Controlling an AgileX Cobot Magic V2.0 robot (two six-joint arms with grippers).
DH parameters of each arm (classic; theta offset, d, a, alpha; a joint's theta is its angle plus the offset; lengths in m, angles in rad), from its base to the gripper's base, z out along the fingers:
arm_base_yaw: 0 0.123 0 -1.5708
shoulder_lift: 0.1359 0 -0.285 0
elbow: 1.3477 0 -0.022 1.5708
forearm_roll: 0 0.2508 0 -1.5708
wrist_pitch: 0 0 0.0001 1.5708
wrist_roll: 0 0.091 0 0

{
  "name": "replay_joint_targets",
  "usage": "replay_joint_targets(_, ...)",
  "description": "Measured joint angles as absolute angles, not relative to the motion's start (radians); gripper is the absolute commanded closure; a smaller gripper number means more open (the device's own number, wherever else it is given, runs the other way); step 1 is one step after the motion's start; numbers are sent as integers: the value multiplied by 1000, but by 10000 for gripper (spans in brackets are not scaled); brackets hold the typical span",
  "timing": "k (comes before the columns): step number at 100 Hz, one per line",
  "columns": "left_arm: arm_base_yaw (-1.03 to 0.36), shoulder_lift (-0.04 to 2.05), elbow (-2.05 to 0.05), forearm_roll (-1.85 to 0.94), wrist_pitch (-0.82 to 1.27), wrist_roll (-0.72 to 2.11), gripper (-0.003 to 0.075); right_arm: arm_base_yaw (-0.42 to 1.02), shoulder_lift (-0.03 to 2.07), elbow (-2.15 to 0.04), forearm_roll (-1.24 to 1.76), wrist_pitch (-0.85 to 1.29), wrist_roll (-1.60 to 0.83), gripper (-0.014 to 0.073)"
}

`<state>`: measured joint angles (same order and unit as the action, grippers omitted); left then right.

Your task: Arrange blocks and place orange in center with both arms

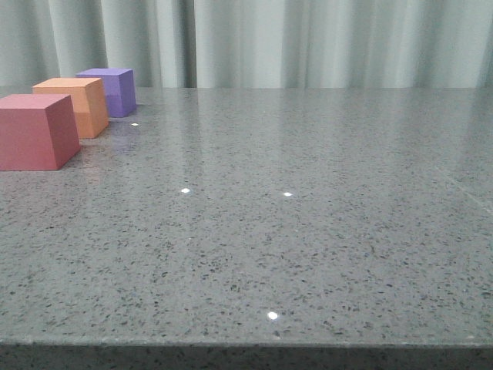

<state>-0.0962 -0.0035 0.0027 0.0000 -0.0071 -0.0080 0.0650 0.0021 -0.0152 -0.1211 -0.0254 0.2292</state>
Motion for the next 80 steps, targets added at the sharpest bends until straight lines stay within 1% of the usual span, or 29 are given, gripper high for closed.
replay_joint_targets(12, -96, -3, 3, 0, -7, -8, 741, 65, -11, 25, -119, -40, 229, 662)
replay_joint_targets(80, -96, -3, 3, 0, -7, -8, 741, 65, -10, 29, -119, -45, 229, 662)
